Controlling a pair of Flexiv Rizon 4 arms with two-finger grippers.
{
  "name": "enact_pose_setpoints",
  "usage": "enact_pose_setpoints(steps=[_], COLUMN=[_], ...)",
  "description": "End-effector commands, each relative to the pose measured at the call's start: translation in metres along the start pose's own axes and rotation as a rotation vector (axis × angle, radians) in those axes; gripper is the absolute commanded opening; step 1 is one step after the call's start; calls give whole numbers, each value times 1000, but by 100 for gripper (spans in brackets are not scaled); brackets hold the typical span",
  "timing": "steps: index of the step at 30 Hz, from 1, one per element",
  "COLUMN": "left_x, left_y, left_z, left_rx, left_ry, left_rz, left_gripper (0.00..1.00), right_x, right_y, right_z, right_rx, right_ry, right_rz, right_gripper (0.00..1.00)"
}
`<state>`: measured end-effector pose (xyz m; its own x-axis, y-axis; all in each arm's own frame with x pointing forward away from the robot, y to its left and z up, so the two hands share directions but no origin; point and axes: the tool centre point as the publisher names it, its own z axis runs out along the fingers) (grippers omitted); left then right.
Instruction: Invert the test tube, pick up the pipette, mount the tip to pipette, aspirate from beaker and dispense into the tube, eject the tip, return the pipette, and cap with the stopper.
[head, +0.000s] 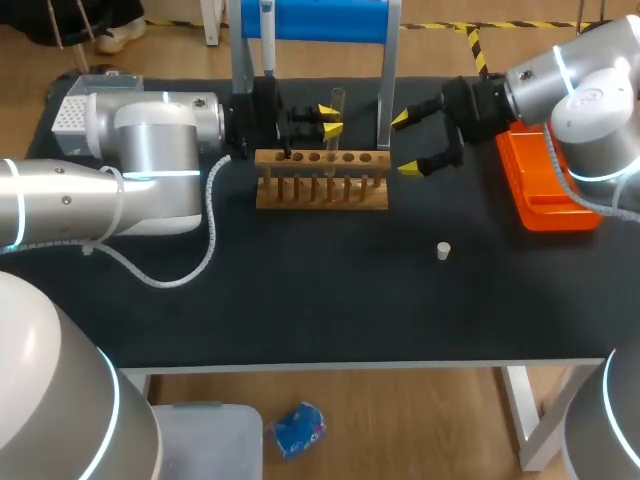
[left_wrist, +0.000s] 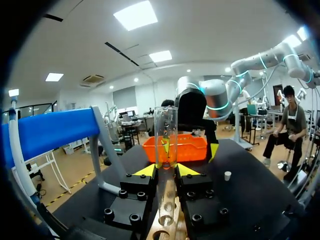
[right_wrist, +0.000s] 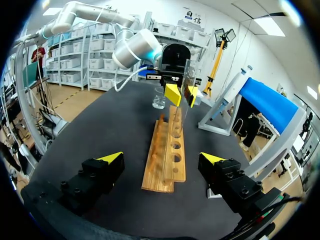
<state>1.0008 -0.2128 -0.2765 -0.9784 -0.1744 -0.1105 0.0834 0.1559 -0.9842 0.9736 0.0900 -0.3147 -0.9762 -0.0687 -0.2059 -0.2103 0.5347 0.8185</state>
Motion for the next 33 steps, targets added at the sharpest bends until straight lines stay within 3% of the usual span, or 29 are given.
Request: enact_pose_setpoints(steps=[1,33], left_x=[-4,-4], left_y=[4,27], left_z=[1,-2], left_rx=[-9,-101], left_ry=[12,31], left_rz=[-11,-38], left_gripper=[0,0], right_x=[0,0], right_y=[0,0], right_z=[0,0], right_rx=[1,1], right_ry=[2,2], right_rz=[0,0], right_gripper=[100,100])
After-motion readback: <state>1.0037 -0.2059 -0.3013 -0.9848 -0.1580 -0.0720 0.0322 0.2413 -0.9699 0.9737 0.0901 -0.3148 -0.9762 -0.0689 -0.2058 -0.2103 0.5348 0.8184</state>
